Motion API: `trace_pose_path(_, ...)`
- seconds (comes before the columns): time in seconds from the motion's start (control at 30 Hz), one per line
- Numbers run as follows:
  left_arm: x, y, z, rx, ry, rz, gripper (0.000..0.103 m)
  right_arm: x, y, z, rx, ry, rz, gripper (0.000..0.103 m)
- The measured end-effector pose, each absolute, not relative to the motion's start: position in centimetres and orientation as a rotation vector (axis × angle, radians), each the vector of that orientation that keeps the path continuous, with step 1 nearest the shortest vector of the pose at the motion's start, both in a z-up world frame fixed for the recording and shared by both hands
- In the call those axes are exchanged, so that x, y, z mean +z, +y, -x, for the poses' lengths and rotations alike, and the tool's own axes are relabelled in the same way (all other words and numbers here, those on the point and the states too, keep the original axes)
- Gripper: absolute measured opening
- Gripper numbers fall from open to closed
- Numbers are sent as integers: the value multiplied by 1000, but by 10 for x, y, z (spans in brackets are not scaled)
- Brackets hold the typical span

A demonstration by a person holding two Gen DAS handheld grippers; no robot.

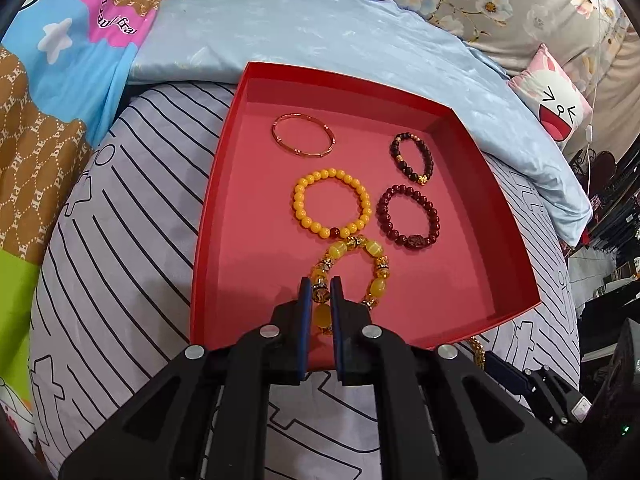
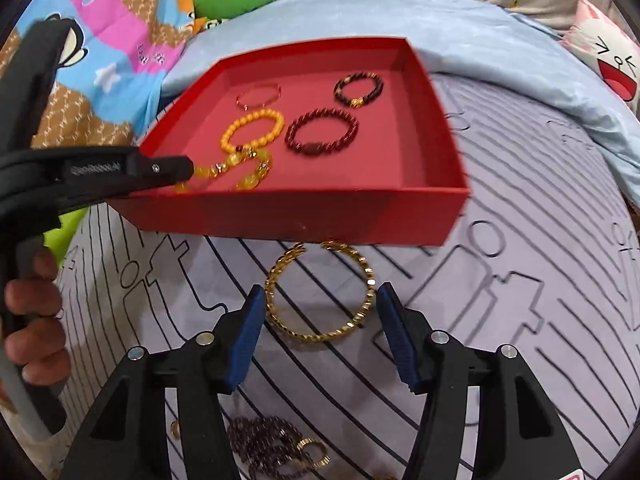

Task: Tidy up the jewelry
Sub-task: 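Lower the gold bangle into the tray with the right tool while the left tool releases the yellow bracelet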

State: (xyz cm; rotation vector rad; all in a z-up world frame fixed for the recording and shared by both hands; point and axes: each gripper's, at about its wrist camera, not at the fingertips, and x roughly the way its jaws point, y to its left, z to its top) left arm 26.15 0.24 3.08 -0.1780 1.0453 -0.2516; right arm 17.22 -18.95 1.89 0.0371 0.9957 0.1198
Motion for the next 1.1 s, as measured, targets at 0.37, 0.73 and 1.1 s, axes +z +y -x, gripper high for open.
trace_pose_path(0.37, 34, 2, -254, -227, 1035, 171, 9, 42, -202, -156, 84, 945, -32, 57)
trace_pose_path(0.73, 31, 6, -258, -211, 1042, 181, 9, 93, -210, -208, 121, 849, -116, 57)
trace_pose_path(1.1, 26, 6, -268, -199, 1037, 142, 9, 49, -184, -245, 143, 951, -83, 57)
